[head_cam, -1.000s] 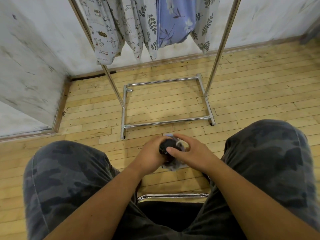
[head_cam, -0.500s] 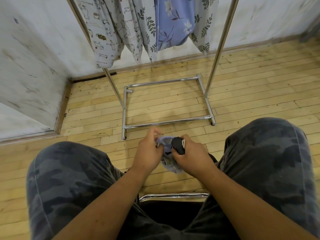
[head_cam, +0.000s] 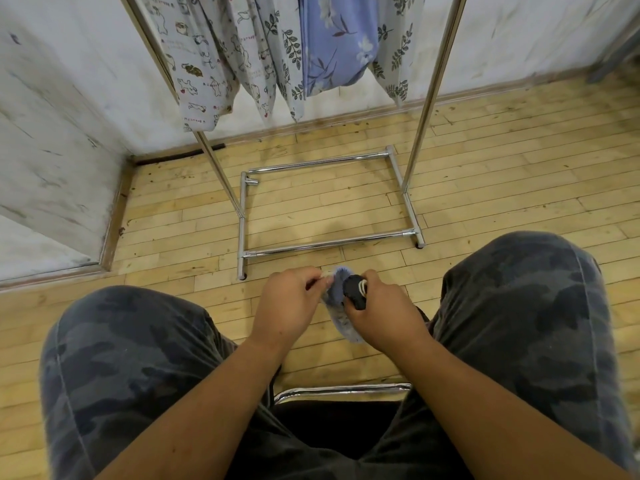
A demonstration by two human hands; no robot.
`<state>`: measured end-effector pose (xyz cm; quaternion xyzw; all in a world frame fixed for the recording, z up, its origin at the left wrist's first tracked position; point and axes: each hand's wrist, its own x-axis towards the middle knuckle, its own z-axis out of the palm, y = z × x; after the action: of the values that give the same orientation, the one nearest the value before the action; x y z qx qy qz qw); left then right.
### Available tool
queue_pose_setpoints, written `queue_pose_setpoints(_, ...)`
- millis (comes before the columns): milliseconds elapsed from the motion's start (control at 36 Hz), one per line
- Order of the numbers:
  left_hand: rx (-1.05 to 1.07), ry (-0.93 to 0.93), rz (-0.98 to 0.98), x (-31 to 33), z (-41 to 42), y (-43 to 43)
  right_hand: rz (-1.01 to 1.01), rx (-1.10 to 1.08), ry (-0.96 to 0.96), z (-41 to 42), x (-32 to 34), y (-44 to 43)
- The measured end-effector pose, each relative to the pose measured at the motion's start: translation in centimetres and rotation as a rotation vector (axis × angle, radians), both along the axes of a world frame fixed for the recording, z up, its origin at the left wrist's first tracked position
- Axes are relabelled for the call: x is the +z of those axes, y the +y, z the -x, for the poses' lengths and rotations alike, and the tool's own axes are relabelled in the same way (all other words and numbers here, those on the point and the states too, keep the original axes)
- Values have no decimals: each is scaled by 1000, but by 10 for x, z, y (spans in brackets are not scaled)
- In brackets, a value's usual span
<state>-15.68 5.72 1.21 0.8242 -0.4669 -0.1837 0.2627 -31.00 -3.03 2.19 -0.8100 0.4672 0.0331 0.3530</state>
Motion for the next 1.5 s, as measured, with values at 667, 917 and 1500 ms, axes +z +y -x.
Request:
queue_pose_setpoints(667,34,734,-1,54,19,-5,88,34,108,-2,-20,5)
queue_pose_setpoints(917,11,667,-117,32,20,-3,-250,-120,-319,-7,-17,0)
queue_pose_setpoints(1500,120,460,-5,8,7,-6,-129,20,-463,-3,11,6)
